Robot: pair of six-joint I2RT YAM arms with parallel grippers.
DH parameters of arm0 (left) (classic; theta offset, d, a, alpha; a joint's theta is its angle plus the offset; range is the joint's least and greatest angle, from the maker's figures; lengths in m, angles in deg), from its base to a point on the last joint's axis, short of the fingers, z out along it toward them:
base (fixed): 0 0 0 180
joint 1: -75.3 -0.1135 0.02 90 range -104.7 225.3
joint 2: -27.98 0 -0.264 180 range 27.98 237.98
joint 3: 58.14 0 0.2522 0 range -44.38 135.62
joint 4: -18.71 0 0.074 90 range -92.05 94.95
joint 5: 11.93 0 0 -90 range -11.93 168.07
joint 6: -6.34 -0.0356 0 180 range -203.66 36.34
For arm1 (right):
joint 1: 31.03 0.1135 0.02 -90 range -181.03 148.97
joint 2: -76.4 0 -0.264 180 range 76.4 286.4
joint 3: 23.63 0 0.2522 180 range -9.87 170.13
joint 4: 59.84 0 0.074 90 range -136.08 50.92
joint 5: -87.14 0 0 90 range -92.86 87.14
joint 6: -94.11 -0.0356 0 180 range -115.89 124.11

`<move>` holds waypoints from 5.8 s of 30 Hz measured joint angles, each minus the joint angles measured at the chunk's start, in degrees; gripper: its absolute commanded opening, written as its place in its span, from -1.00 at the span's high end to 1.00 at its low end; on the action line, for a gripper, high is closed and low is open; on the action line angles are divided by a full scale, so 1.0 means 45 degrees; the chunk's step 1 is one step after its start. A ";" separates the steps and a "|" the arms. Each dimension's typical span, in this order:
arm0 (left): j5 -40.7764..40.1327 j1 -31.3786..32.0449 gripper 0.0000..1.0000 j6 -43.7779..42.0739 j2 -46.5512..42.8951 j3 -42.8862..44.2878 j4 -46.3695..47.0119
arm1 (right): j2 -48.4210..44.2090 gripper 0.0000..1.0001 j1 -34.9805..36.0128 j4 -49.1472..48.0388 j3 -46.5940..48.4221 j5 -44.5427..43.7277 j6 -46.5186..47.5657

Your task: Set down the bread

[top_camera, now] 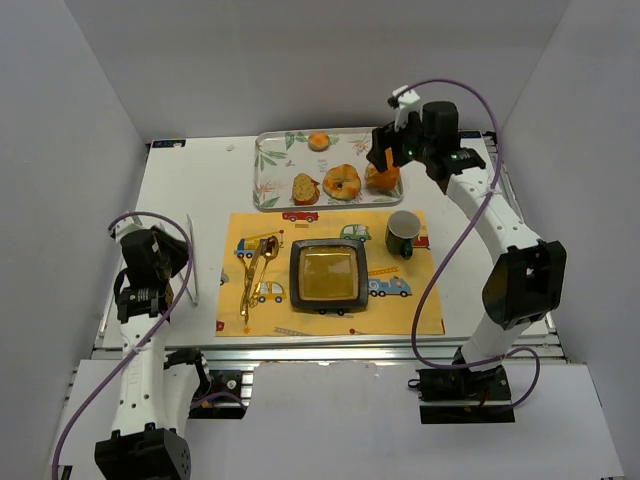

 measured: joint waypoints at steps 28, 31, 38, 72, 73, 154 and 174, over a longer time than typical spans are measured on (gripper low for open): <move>-0.1603 0.0015 -0.55 -0.3818 1.0292 0.3725 -0.1569 | -0.1661 -0.65 -0.0699 -0.0389 -0.4998 0.9738 0.3691; -0.1302 0.0015 -0.44 -0.4614 1.1006 0.3565 -0.1059 | -0.1661 -0.65 -0.1064 -0.0554 -0.4998 0.9792 0.3463; -0.0704 0.0015 0.07 -0.5547 1.1147 0.2837 0.0204 | -0.1661 -0.65 -0.1768 -0.0957 -0.4998 0.9991 0.2788; 0.4235 0.4561 0.02 0.0136 1.1531 0.8000 0.1219 | -0.1676 -0.65 -0.2866 -0.1715 -0.5032 1.0788 0.1763; 0.4245 0.4614 0.02 0.0121 1.1701 0.8179 0.1219 | -0.1690 -0.65 -0.2885 -0.1724 -0.5051 1.0802 0.1749; 0.5387 0.9602 0.01 0.0364 0.7101 0.4143 -0.2021 | -0.2229 -0.66 -0.3410 -0.1715 -0.5416 1.1186 0.1404; 0.1166 0.3798 0.79 -0.2803 0.6698 0.4983 -0.1889 | -0.2229 -0.66 -0.3177 -0.1073 -0.5416 1.1181 0.2487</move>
